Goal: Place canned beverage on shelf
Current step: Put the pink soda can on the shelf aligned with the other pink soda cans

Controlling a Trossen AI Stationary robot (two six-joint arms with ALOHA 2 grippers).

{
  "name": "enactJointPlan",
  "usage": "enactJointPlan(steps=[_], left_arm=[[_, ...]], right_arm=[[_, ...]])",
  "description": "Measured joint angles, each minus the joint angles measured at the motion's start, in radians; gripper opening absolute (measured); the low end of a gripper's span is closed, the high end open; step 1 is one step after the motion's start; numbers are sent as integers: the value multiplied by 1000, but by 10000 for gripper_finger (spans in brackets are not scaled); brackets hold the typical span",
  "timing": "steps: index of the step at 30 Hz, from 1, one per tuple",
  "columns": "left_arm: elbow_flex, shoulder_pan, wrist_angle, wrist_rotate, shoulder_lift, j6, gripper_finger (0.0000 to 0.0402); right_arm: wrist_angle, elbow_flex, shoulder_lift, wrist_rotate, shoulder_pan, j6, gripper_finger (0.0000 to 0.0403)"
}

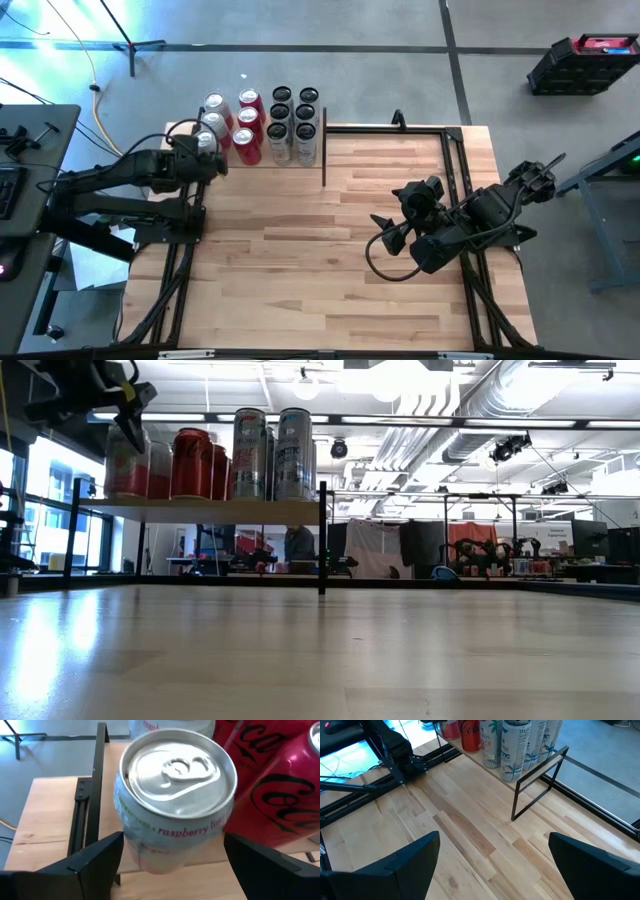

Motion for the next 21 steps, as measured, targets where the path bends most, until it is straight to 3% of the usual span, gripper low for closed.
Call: enactJointPlan(steps=[21], left_arm=[[0,160,110,39,3,182,337]], right_arm=[[0,0,0,0,0,19,360]])
